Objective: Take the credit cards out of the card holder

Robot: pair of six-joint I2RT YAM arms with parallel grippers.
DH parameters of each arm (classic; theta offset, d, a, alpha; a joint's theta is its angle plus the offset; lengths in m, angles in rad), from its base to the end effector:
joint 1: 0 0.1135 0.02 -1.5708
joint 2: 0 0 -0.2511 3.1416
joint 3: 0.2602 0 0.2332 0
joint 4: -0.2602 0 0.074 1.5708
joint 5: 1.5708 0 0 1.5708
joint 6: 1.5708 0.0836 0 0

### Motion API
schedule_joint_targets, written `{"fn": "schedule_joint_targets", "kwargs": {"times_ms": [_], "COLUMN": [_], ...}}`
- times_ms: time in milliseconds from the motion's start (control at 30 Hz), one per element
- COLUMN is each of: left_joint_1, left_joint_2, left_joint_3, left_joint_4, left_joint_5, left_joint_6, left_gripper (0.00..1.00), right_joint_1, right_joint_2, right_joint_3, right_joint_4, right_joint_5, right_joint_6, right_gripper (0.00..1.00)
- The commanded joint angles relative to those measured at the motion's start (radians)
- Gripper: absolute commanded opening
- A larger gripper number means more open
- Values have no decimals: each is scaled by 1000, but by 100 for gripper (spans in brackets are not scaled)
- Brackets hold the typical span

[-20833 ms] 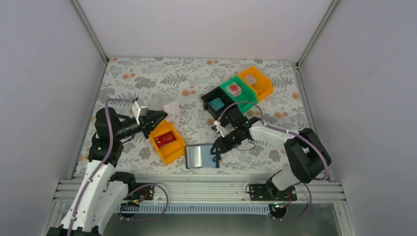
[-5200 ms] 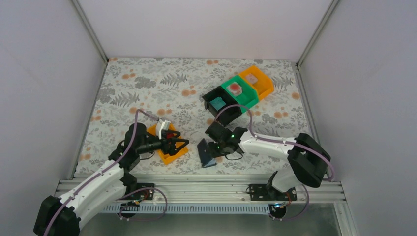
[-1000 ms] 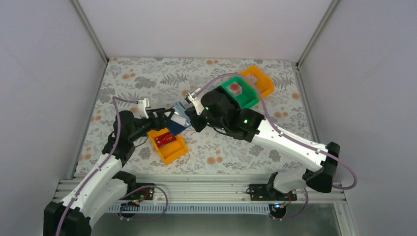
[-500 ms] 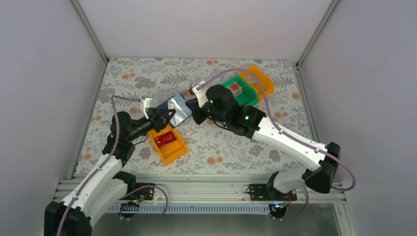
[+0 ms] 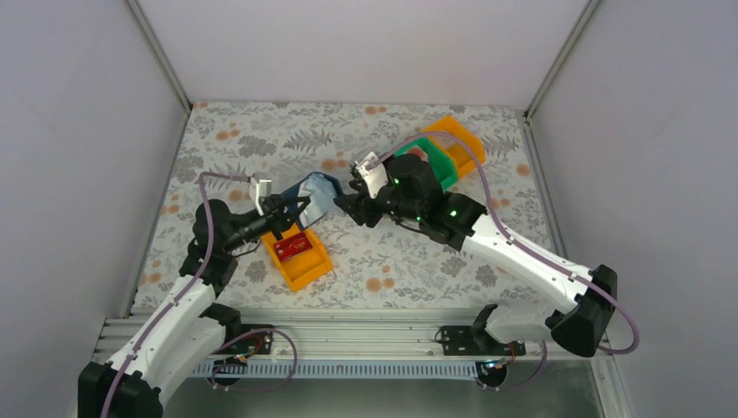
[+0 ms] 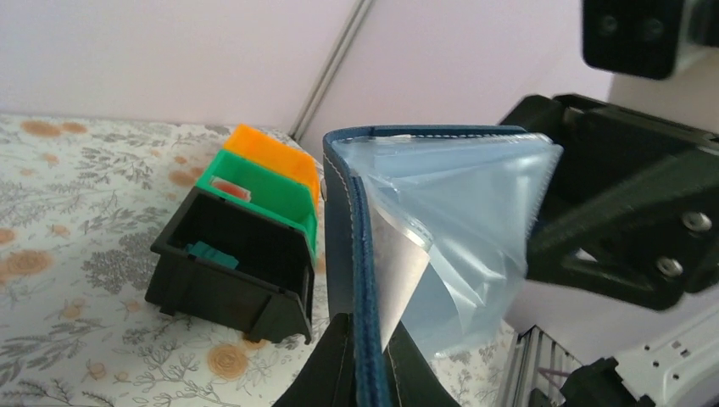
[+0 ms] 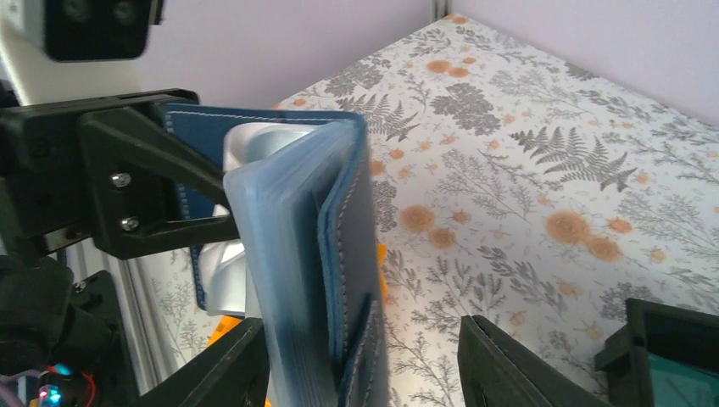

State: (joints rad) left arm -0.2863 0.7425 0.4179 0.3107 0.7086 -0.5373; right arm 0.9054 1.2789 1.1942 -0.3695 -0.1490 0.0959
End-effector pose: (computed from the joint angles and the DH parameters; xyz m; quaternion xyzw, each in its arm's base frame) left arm 0.1815 -0.1101 0.2664 0.1581 0.6930 -0.4900 0.5046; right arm 0.1867 0.2579 0.3260 -0.3693 0.7619 0.3089 0.4331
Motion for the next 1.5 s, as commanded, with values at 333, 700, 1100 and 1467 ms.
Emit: {"fn": "schedule_joint_targets", "kwargs": {"times_ms": [333, 700, 1100, 1467], "left_joint_1": [-6, -14, -14, -18], "left_joint_2": [-50, -54, -75, -85], "left_joint_3": [-7, -32, -26, -30], "left_joint_4": [3, 9, -5, 4], "left_joint_5": [108, 45, 75, 93], "left_joint_6": [199, 164, 203, 227], "left_gripper": [2, 2, 2, 2], "right_joint_1": [-62, -65, -181, -183], "right_joint_2": [28, -2, -72, 18], "right_joint_3": [2, -17, -73, -67], "right_joint_4": [54, 58, 43, 47], "right_joint_5": [-95, -396, -347, -420], "right_joint_6": [-73, -169, -145, -121], "right_gripper": [72, 96, 68, 48]}}
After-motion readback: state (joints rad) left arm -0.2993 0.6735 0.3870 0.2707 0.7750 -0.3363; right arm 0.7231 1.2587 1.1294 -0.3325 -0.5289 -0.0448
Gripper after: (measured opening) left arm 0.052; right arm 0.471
